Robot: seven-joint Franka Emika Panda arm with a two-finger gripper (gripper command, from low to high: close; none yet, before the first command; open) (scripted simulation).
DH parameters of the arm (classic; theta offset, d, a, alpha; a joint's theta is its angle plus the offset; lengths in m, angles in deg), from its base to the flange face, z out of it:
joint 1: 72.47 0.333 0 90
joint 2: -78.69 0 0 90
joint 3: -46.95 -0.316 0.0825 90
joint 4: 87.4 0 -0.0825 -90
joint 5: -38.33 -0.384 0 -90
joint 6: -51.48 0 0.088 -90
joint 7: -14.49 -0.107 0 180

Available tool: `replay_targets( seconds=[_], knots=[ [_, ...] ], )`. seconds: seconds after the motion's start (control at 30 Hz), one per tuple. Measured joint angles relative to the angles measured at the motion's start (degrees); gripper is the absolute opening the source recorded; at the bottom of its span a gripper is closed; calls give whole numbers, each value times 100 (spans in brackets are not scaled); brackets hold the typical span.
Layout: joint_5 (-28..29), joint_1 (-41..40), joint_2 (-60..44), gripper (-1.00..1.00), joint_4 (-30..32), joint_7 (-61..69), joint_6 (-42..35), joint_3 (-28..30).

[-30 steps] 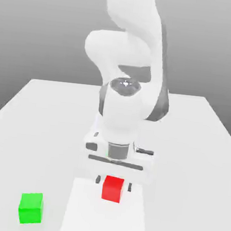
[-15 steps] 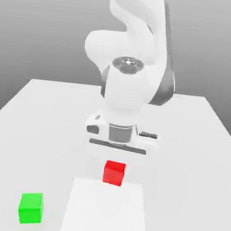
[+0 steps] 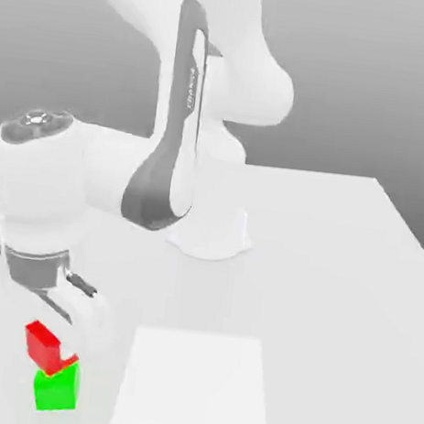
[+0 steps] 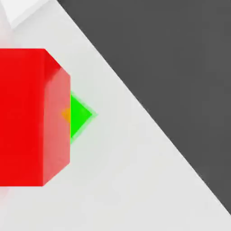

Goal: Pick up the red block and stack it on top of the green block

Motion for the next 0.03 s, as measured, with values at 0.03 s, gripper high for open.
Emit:
replay_targets(
  seconds=[0.03],
  knots=[
    [0,0,0,100,0,0,0,0]
  ],
)
